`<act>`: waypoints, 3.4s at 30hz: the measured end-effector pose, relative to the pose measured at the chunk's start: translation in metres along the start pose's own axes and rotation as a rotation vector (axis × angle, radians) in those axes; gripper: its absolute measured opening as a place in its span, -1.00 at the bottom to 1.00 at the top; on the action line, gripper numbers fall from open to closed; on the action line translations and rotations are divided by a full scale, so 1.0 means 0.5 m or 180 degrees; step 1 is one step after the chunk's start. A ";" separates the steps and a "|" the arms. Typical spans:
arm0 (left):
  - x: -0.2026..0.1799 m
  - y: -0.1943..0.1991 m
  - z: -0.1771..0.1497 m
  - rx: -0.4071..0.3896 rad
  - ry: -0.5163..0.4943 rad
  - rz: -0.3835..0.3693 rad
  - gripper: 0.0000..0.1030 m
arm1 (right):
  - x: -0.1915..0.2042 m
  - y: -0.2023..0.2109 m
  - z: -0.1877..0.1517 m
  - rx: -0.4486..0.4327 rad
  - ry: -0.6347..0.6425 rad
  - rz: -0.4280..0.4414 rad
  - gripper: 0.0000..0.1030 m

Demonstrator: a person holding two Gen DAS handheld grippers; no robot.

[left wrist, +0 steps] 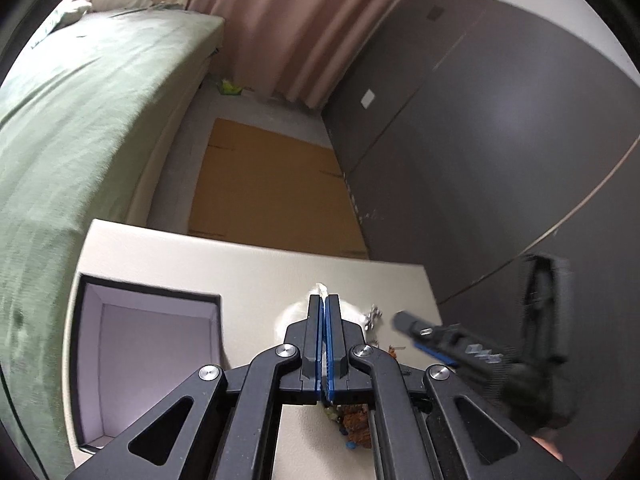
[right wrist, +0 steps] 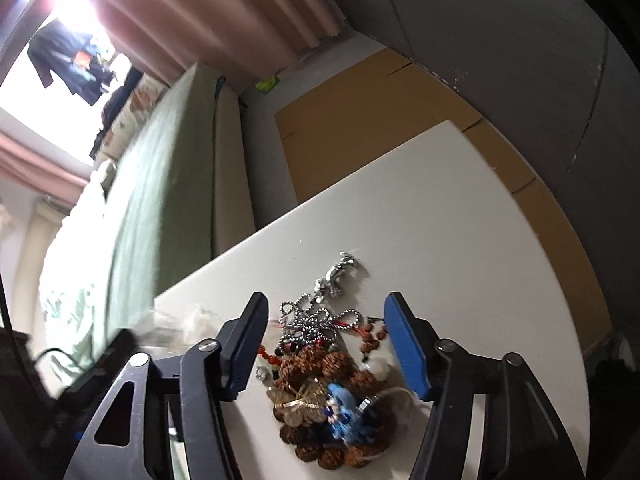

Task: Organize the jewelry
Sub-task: 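Lift the white pouch with the left gripper while the right gripper grasps the silver charm keychain, then carry the pouch and keychain over the black box while the right gripper releases the keychain inside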

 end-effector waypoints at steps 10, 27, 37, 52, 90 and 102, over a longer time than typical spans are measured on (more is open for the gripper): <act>0.041 0.099 0.059 -0.0326 0.0148 -0.0039 -1.00 | 0.029 -0.067 0.017 0.0034 0.0241 -0.0463 -0.07; 0.052 0.214 0.071 -0.0552 0.0182 -0.0036 -1.00 | 0.043 -0.053 0.018 -0.0150 0.0557 -0.0619 -0.62; 0.046 0.290 0.067 -0.0657 0.0144 -0.0046 -1.00 | 0.102 0.118 0.021 -0.0694 0.0571 0.0018 -0.62; 0.040 0.384 0.092 -0.0919 0.0143 -0.0138 -1.00 | 0.215 0.402 0.039 -0.1493 0.0717 0.0494 -0.62; 0.103 0.478 0.122 -0.1241 0.0442 -0.0272 -1.00 | 0.506 0.507 -0.022 -0.1795 0.1457 0.0526 -0.62; 0.103 0.445 0.118 -0.1120 0.0423 -0.0213 -1.00 | 0.451 0.358 -0.031 -0.1403 0.1316 0.0542 -0.62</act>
Point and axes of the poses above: each gripper's, at about its wrist camera, not at the fingertips, and y roughly against the way its jaws point, x to its left, z to its top, the point moved 10 cm from there along -y, roughly the way its jaws point, and after that the axes turned 14 degrees about -z, right-handed, at the moved point
